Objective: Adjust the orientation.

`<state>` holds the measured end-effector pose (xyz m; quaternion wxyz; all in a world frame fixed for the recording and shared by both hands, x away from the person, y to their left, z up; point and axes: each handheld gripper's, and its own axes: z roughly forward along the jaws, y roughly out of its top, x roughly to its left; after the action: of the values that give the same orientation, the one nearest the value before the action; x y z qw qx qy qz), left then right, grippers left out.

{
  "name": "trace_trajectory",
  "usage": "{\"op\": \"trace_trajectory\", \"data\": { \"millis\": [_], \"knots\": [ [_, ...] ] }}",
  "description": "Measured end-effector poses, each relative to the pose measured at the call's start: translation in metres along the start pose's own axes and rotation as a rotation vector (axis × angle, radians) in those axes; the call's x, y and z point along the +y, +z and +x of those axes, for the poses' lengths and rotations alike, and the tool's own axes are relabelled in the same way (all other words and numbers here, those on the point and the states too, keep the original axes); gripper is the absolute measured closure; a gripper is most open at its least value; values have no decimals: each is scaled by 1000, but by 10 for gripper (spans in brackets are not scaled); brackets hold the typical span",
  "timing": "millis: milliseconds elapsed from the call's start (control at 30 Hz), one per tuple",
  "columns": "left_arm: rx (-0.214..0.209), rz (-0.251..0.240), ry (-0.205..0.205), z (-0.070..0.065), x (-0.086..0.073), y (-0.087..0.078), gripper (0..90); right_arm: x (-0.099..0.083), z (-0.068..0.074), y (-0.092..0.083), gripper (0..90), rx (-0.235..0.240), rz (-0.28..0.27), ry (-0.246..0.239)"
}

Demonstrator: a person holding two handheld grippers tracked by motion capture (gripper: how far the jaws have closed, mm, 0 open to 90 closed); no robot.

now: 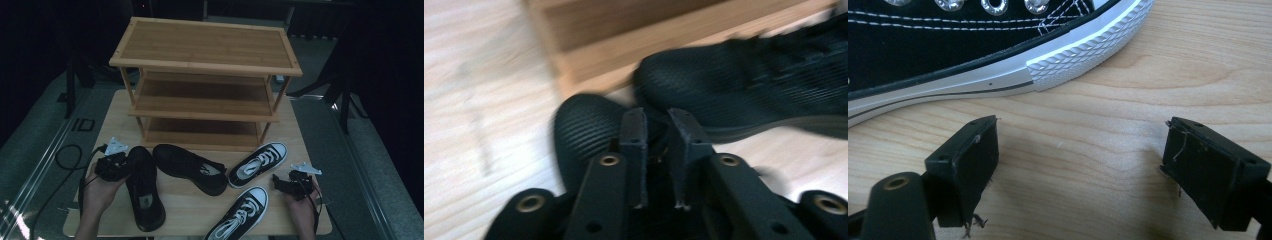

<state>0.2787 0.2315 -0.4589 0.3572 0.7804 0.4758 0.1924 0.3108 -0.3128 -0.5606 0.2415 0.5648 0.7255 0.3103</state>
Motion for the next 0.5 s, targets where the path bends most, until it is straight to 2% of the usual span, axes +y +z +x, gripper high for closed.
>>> {"op": "trace_trajectory", "data": {
  "millis": [200,333,500],
  "knots": [
    [-107,-30,84,-44,24,-4,715,0,0,0,145,1,0,1],
    [-178,-14,155,-78,38,4,680,0,0,0,145,0,1,-1],
    [-256,-3,217,-111,50,18,672,0,0,0,145,0,0,0]
  ]
}}
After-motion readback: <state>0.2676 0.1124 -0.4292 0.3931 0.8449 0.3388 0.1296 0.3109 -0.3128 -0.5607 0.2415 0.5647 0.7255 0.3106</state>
